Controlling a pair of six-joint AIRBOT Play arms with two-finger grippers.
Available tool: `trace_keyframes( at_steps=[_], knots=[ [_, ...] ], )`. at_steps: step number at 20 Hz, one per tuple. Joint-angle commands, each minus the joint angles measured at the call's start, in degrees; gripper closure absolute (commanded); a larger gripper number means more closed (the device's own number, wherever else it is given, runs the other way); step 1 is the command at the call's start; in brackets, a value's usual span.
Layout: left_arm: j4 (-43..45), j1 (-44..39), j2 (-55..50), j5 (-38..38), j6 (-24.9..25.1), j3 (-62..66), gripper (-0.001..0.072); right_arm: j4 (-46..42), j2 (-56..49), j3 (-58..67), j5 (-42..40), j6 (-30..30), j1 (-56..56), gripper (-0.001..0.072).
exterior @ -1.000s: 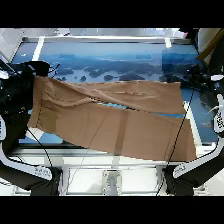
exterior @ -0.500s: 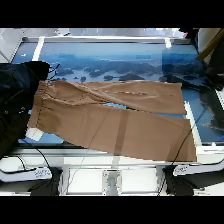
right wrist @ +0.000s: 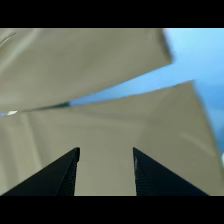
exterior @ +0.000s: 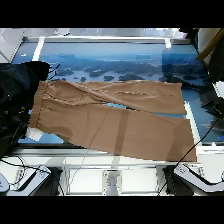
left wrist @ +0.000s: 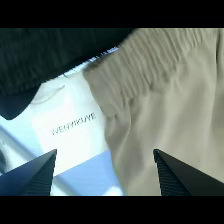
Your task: Fold the clothes and pants, and hang the long-sleeved shirts on hangers.
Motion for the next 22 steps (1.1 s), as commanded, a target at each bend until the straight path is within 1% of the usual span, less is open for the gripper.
trace_keyframes(
  at_steps=[1, 4, 5, 6, 7, 11, 12, 16, 17, 18, 19, 20, 21, 22],
  knots=[
    [-16.55, 6.95, -4.72, 1.27, 10.54, -2.82, 0.0024, 7.72, 1.81, -2.32, 1.95, -1.31, -0.70, 0.0324],
    [-25.64, 6.19, -10.62, 1.53, 17.79, -2.82, 0.0024, 11.23, 2.27, -2.32, 2.43, -1.29, -0.70, 0.0325],
    [-26.69, 5.20, -12.50, 2.25, 18.43, -2.80, 0.0030, 11.32, 2.69, -2.32, 2.45, -1.11, -0.70, 0.0325],
    [-26.21, 4.07, -14.16, 3.50, 18.43, -2.80, 0.0076, 11.37, 3.23, -2.32, 2.47, -1.01, -0.70, 0.0325],
    [-26.03, 3.26, -15.54, 4.42, 18.75, -2.80, 0.0084, 11.39, 4.04, -2.32, 2.64, -0.68, -0.70, 0.0325],
    [-25.97, 2.99, -16.98, 4.85, 20.33, -2.64, 0.0085, 10.32, 8.00, -2.32, 2.80, -0.72, -0.72, 0.0325],
    [-25.99, 2.97, -17.00, 5.40, 20.31, -2.60, 0.0101, 9.94, 8.63, -2.32, 2.75, -0.72, -0.72, 0.0325],
    [-26.01, 1.29, -17.00, 6.32, 20.48, -2.56, 0.0105, 9.88, 9.20, -2.32, 2.84, -0.63, -0.72, 0.0325],
    [-26.08, 0.52, -17.00, 7.02, 20.46, -2.56, 0.0161, 9.88, 9.20, -2.32, 2.80, -0.63, -0.70, 0.0326],
    [-26.10, -0.55, -17.00, 8.00, 20.48, -2.56, 0.0246, 9.88, 9.20, -2.32, 2.78, -0.63, -0.72, 0.0326],
    [-26.08, -1.86, -17.00, 9.05, 20.48, -2.56, 0.0384, 9.88, 9.20, -2.32, 2.78, -0.63, -0.72, 0.0326],
    [-26.08, -3.28, -17.00, 9.97, 20.52, -2.56, 0.0609, 9.88, 9.20, -2.32, 2.78, -0.63, -0.72, 0.0326],
    [-26.10, -4.31, -16.98, 10.71, 20.72, -2.54, 0.0683, 9.73, 9.29, -2.32, 2.82, -0.66, -0.74, 0.0326],
    [-26.08, -4.87, -16.96, 10.80, 20.72, -2.40, 0.0682, 8.00, 9.51, -2.05, 2.91, -0.68, -0.76, 0.0326]
  ],
)
